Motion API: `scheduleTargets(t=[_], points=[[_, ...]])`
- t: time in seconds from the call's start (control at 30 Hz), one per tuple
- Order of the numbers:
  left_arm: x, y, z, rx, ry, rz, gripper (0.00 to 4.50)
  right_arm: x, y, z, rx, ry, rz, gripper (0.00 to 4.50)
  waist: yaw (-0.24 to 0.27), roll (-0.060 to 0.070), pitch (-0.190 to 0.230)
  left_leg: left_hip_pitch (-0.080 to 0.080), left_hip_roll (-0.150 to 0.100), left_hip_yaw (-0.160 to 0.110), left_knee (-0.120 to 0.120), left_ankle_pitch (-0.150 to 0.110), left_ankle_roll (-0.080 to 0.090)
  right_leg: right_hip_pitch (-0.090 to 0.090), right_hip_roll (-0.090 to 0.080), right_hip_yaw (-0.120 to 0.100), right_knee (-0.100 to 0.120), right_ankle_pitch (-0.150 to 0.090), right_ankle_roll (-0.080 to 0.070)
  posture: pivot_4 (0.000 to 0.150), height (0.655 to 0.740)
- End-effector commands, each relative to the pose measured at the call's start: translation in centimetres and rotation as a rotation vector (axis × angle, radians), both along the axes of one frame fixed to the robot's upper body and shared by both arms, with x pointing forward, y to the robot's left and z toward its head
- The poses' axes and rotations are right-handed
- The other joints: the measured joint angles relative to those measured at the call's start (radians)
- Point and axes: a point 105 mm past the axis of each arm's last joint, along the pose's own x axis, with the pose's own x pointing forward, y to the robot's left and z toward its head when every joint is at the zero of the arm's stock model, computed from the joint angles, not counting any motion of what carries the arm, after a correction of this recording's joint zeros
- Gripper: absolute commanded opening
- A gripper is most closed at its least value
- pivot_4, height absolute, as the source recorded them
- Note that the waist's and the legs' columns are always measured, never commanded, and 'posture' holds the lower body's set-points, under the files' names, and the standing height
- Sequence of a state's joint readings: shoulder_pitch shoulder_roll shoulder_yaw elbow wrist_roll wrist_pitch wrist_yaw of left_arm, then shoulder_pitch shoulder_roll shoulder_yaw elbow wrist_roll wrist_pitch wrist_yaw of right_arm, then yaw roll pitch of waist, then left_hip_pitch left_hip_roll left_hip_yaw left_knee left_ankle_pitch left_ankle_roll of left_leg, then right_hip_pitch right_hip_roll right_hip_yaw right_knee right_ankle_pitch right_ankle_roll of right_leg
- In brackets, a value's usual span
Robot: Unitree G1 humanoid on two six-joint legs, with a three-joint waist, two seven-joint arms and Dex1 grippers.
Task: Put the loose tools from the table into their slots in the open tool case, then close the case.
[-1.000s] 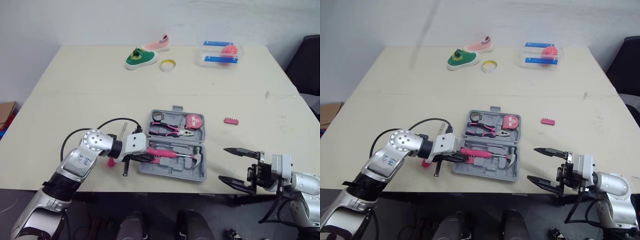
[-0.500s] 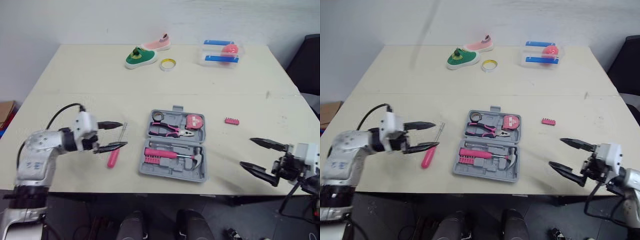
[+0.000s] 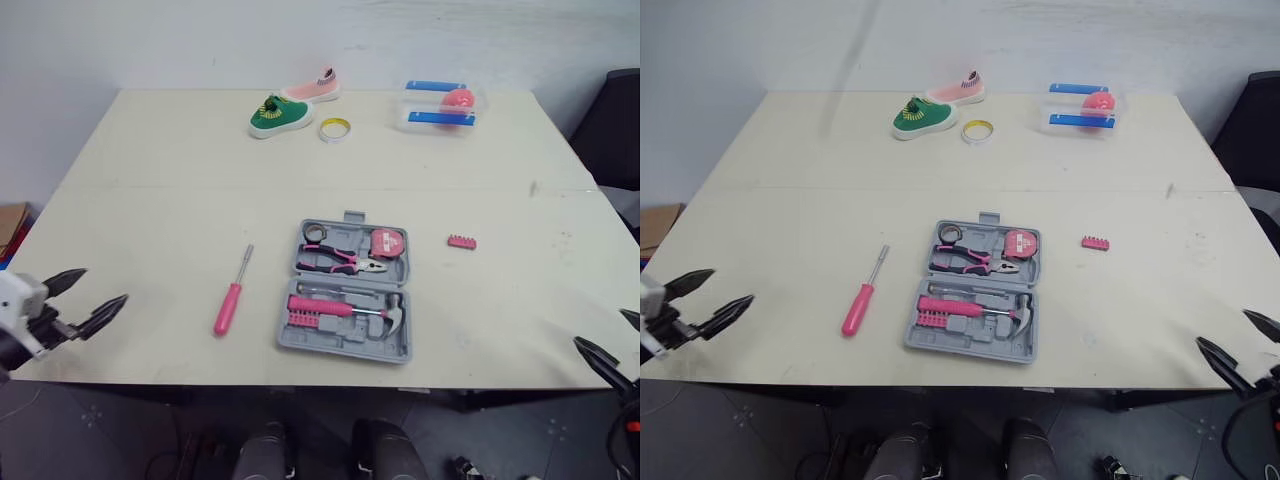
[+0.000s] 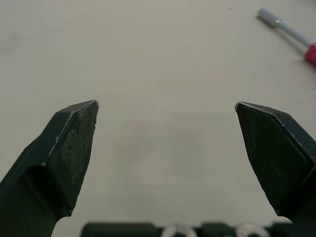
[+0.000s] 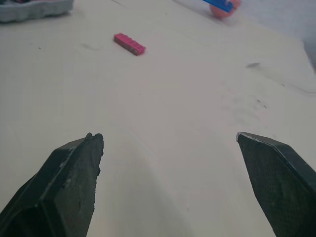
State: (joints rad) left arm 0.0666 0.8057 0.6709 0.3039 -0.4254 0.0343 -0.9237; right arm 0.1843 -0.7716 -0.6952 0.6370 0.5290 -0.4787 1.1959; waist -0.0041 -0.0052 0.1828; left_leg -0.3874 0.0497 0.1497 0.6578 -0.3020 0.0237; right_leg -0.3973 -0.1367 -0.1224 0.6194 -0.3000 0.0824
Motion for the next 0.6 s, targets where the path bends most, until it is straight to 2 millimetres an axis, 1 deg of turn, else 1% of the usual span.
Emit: scheduleTargets(t=[0.03,0.07,0.13,0.2,0.27,0.33,0.37,0.47,0.57,0.6], points=[[0.2,-0.3,1.4,0.009,-0.051,-0.012,4.48,0.0,-0.7,1.5,-0.006,-0.076,-0.054,4.5,-0.001,0.0,0.0,0.0,0.0,0.0,0.0,0.0,0.0,0.0,-0.001,0.001,0.0,0.0,0.0,0.15,0.74],[0.3,-0.6,1.4,0.006,-0.053,-0.022,4.48,0.1,-0.6,1.5,-0.002,-0.082,-0.056,4.5,-0.001,0.0,0.0,0.0,0.0,0.0,0.0,0.0,0.0,0.0,-0.001,0.001,0.0,0.0,0.0,0.15,0.74],[0.9,-1.5,1.8,-0.003,-0.072,-0.056,4.48,0.8,0.3,2.0,0.024,-0.111,-0.035,4.5,-0.001,0.0,0.0,0.0,0.0,0.0,-0.001,0.0,-0.001,0.0,-0.001,0.001,0.0,0.0,0.0,0.15,0.74],[1.8,-3.8,2.6,-0.013,-0.1,-0.141,4.48,2.5,2.9,3.2,0.062,-0.172,0.033,4.5,-0.001,0.0,0.0,0.001,0.0,0.0,-0.003,0.001,-0.002,-0.001,-0.001,0.002,0.0,0.0,0.0,0.15,0.74],[2.4,-6.0,3.3,-0.015,-0.121,-0.221,4.48,4.2,4.8,4.1,0.067,-0.185,0.027,4.5,-0.002,0.0,0.0,0.001,0.0,0.0,-0.006,0.003,-0.004,-0.002,-0.001,0.003,0.0,0.0,0.0,0.15,0.74],[2.9,-8.0,4.1,-0.02,-0.14,-0.295,4.48,5.5,7.0,4.9,0.096,-0.186,0.05,4.5,-0.003,0.001,0.0,0.001,-0.001,0.001,-0.007,0.005,-0.006,-0.004,-0.001,0.003,0.001,0.0,0.0,0.15,0.74],[3.1,-9.3,4.6,-0.022,-0.152,-0.341,4.48,6.2,8.0,5.3,0.109,-0.172,0.046,4.5,-0.003,0.001,0.0,0.001,-0.001,0.001,-0.008,0.005,-0.006,-0.005,-0.001,0.004,0.002,0.0,0.0,0.15,0.74],[3.4,-12.5,5.9,-0.025,-0.182,-0.455,4.48,7.8,9.8,5.5,0.114,-0.102,-0.013,4.5,0.0,0.001,0.0,-0.001,-0.001,0.002,-0.01,0.009,-0.012,-0.008,0.0,0.004,0.003,-0.001,-0.002,0.15,0.74],[3.5,-15.9,7.1,-0.034,-0.208,-0.58,4.48,9.3,13.1,6.7,0.191,-0.092,0.025,4.5,0.0,0.001,0.0,-0.002,-0.001,0.003,-0.01,0.01,-0.012,-0.009,0.002,0.004,0.003,-0.001,-0.002,0.15,0.74],[3.4,-16.6,7.4,-0.039,-0.215,-0.604,4.48,9.7,13.8,6.8,0.206,-0.084,0.026,4.5,0.001,0.001,0.0,-0.002,-0.001,0.004,-0.01,0.01,-0.01,-0.009,0.002,0.005,0.003,-0.001,-0.002,0.15,0.74]])
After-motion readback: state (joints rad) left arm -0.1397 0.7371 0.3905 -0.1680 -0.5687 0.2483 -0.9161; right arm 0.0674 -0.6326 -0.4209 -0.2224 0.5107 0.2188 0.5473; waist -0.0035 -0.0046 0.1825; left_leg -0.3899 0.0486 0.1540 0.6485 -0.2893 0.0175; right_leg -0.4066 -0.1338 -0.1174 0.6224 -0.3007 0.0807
